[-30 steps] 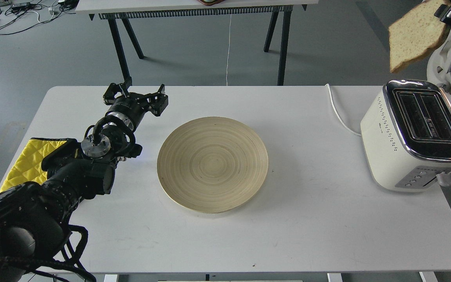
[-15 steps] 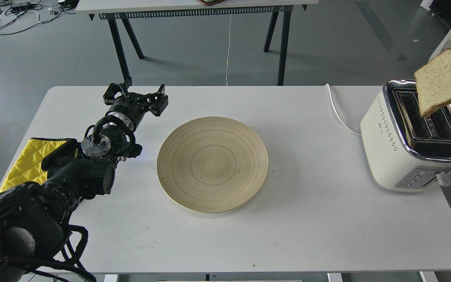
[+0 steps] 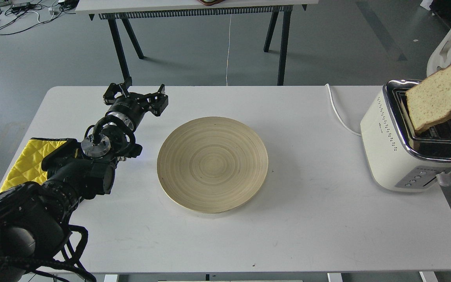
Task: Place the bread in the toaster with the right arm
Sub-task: 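Lower the bread slice into the toaster slot with the right gripper, then open the right gripper and lift it away from the toaster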
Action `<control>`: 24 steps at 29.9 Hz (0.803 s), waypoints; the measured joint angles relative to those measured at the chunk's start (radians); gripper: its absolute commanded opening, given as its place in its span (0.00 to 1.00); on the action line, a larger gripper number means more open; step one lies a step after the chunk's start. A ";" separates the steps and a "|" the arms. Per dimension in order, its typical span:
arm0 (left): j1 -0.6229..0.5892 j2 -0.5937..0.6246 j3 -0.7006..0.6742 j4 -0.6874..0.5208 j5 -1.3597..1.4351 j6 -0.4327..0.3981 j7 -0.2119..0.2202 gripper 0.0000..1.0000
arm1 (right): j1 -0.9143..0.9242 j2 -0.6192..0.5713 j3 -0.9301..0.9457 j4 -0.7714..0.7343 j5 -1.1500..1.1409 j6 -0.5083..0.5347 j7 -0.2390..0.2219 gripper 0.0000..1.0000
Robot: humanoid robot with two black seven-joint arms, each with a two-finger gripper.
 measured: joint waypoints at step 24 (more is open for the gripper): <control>0.000 0.000 0.000 0.000 0.000 0.000 -0.001 1.00 | -0.051 -0.008 0.067 -0.003 0.027 -0.008 0.000 0.92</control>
